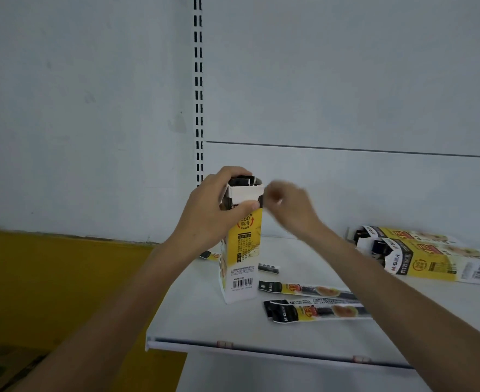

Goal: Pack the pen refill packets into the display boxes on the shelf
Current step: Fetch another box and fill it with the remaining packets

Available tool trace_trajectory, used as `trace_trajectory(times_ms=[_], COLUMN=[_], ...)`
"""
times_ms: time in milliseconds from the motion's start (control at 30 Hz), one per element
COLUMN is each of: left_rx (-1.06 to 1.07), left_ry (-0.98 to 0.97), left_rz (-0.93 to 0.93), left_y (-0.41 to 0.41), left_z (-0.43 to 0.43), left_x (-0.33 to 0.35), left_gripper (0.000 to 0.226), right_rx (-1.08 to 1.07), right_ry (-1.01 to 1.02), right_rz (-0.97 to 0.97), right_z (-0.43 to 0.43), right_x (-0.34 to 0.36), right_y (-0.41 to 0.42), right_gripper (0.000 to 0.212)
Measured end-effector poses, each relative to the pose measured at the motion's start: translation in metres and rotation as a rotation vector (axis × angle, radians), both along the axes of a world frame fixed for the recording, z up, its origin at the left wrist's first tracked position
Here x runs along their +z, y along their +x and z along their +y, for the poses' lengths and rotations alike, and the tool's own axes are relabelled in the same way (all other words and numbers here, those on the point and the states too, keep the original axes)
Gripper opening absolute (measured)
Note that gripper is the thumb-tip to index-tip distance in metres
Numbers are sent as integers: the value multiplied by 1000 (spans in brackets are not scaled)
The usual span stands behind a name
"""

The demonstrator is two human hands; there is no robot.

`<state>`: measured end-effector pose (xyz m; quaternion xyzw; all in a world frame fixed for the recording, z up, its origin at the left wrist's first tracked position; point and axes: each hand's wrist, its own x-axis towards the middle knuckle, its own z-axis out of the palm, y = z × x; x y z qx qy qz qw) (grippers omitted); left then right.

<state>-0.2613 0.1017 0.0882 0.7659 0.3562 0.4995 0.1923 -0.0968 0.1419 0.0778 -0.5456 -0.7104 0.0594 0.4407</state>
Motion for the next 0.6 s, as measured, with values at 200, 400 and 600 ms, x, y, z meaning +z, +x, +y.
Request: trace_trajectory(times_ms=[200, 400, 600], left_rx=[0, -5, -30], left_ry=[4, 0, -11], left_rz=[-15, -37, -68], left_y=[-2, -1, 10], left_z=[0, 2, 3], left_x=[0, -2, 0], left_gripper=[33, 34, 32], right_rx=[141, 57, 47], right_ry=[-453, -573, -623], right_rz=[-357, -508, -448], right_z=[18, 4, -18], right_x=[-65, -35, -37], right_y=[10, 46, 63], right_gripper=[34, 16, 32])
